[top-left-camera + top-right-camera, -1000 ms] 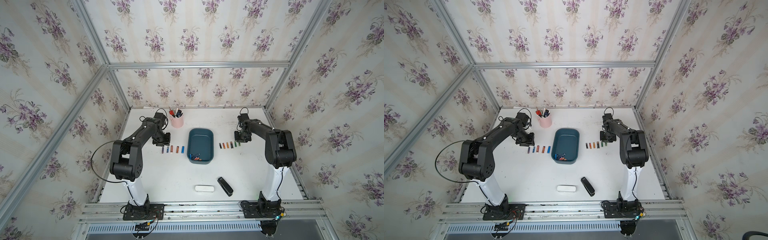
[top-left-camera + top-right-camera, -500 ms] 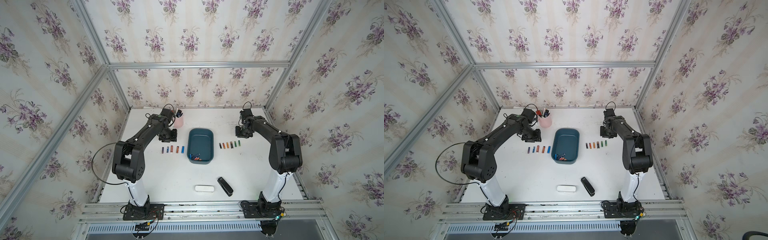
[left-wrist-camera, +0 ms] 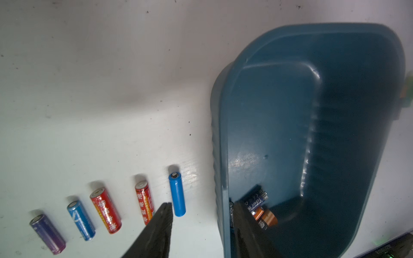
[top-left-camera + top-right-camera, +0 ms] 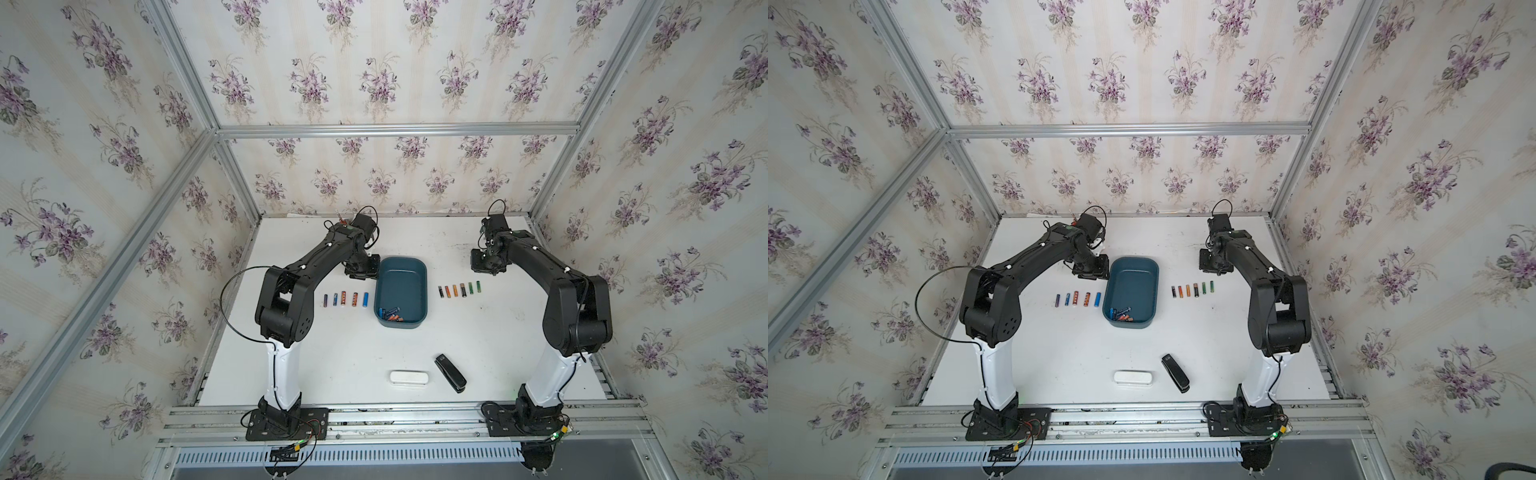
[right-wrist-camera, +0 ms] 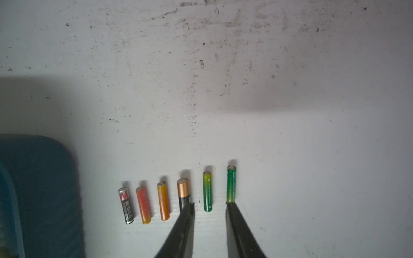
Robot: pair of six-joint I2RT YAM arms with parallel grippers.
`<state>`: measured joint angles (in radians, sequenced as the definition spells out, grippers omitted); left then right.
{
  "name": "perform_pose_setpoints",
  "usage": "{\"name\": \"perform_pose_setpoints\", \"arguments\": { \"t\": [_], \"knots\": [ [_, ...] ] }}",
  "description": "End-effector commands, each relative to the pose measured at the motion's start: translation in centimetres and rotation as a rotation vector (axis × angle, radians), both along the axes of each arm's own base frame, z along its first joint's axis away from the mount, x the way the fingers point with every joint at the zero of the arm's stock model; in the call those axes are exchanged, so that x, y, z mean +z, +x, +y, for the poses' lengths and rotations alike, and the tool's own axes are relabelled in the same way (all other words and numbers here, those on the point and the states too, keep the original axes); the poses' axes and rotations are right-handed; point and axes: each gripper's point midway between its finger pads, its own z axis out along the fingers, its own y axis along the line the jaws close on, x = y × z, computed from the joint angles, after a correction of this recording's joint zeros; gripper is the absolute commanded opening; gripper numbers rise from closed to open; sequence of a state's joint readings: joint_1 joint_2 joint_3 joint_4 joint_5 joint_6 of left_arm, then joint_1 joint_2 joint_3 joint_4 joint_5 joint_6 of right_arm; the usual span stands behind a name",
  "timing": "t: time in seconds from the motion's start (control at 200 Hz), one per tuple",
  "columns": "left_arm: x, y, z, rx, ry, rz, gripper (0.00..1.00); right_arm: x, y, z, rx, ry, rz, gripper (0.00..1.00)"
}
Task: Take the batteries out of the storage box
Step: Adjust the storage box at the center of the board.
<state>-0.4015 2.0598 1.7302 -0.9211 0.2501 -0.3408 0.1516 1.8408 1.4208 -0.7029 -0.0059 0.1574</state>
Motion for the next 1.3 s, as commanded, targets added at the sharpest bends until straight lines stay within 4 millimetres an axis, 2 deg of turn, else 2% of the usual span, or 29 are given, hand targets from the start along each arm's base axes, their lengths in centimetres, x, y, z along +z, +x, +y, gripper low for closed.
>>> {"name": "perform_pose_setpoints", "arguments": {
  "t": [0.0, 0.105, 0.34, 0.599, 0.879, 1.054, 1.294],
  "knots": [
    [-0.7, 0.3, -0.5, -0.004, 0.015, 0.013, 0.48, 0.2, -0.3, 0.3, 0.005, 0.010, 0.005, 0.30],
    [-1.3, 0.6, -1.0, -0.012, 0.036, 0.017, 0.45, 0.2, -0.3, 0.5, 0.010, 0.015, 0.003, 0.30],
    [-2.5, 0.7, -1.5, -0.023, 0.083, 0.034, 0.28, -0.1, -0.2, 0.5, 0.015, 0.015, 0.006, 0.30],
    [-2.7, 0.5, -1.5, -0.024, 0.102, 0.050, 0.11, -0.3, -0.3, 0.7, 0.023, 0.021, 0.007, 0.30],
    [-0.8, 0.5, -1.6, -0.025, 0.121, 0.044, 0.00, 0.3, -0.2, 0.9, 0.030, 0.036, -0.011, 0.29],
    [1.5, -0.1, 0.3, -0.042, 0.298, 0.052, 0.00, 0.4, -0.4, 1.3, 0.033, 0.061, -0.014, 0.29],
    [3.6, -0.3, 1.9, -0.044, 0.400, 0.043, 0.00, -0.2, -1.1, 1.8, 0.034, 0.093, 0.010, 0.29]
  ]
}}
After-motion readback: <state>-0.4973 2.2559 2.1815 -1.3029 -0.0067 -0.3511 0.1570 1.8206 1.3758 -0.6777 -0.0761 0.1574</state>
